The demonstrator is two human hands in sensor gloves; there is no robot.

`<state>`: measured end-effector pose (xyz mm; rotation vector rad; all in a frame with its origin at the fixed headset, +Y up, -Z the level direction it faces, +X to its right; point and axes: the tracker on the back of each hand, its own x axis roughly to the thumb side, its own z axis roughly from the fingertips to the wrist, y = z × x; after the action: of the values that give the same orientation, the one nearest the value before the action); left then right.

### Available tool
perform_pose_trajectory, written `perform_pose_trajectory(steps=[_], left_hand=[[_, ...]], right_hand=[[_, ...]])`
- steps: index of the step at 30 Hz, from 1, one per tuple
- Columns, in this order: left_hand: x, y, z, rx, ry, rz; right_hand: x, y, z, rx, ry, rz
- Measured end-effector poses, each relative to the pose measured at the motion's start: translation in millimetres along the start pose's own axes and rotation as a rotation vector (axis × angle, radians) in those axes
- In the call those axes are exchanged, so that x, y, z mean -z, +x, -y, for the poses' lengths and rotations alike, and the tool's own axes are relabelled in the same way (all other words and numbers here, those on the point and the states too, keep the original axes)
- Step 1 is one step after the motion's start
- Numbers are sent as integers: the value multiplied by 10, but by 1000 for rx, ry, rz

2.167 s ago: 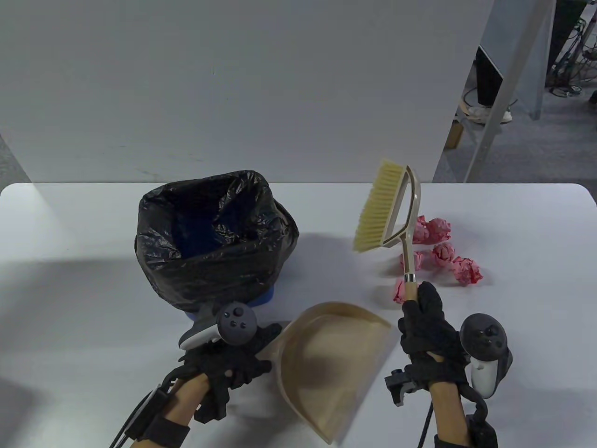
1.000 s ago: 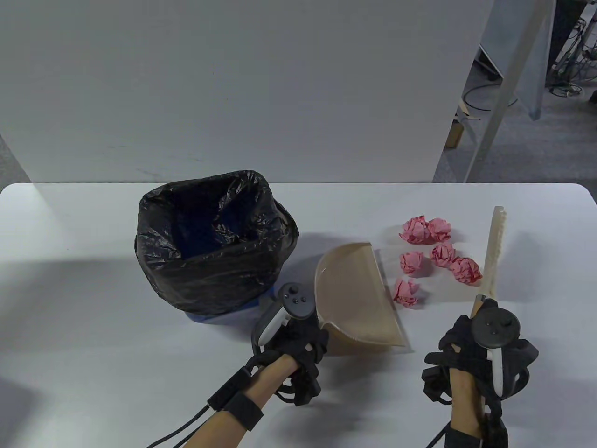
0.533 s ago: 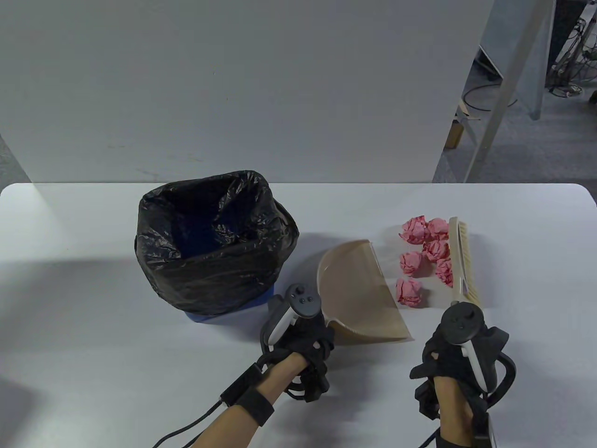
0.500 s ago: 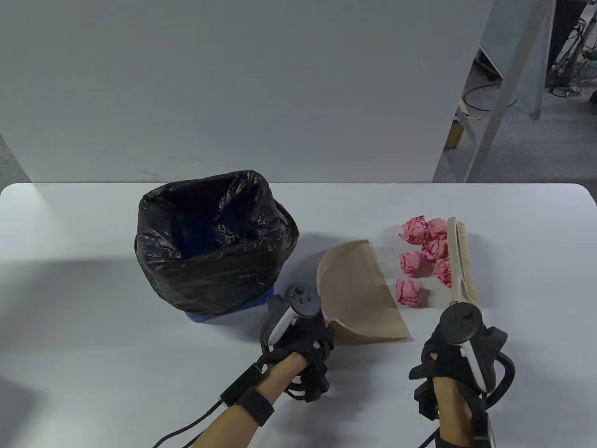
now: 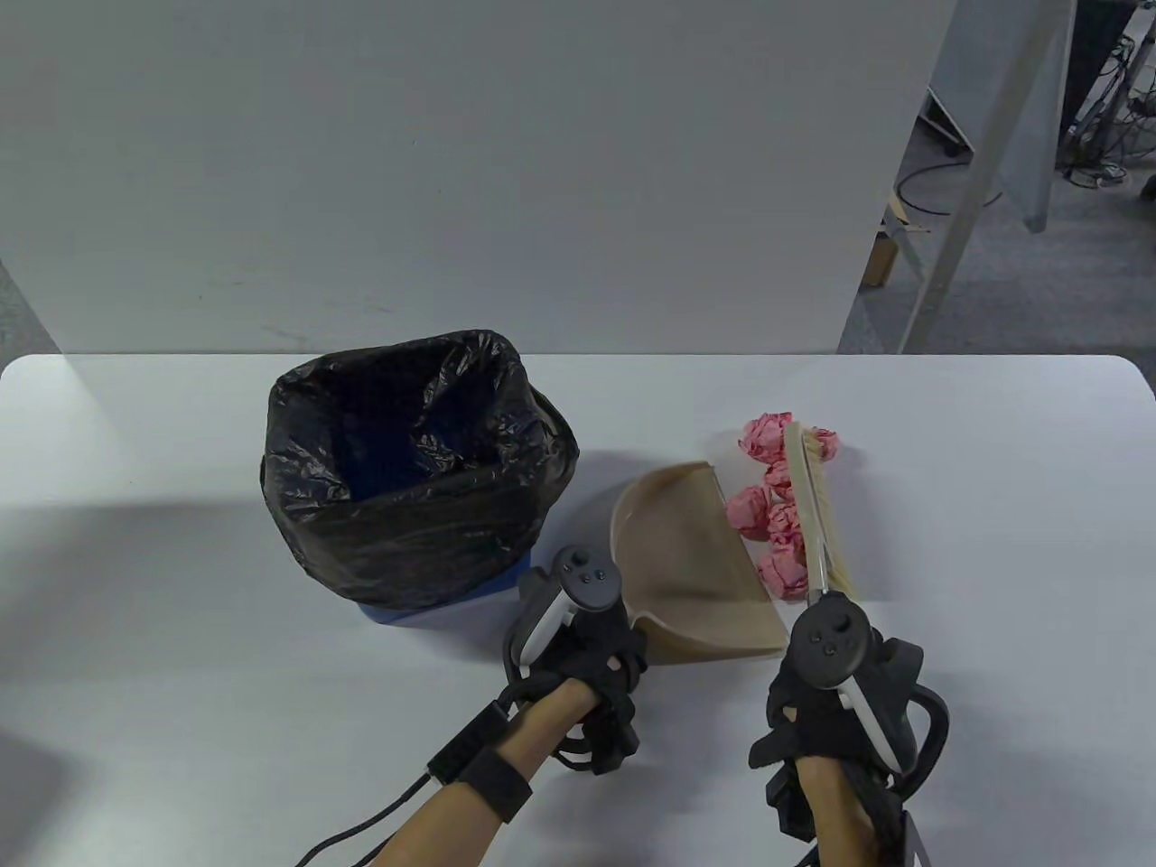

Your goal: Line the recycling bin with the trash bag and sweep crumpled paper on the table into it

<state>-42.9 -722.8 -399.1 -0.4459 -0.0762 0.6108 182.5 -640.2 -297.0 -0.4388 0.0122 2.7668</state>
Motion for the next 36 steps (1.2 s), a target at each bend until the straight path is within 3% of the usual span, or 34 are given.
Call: perform_pose_trajectory(steps=[20,28,36], left_hand=[[21,-56,-35,-32,-14,11],[31,-114,-69,-57,-3,4],[40,-178,-118,-93,4,6]], right_hand=[[-46,-34,51,327,75,149],[-33,-74,55,480,187,237],[-40,-103,102,561,93,275]])
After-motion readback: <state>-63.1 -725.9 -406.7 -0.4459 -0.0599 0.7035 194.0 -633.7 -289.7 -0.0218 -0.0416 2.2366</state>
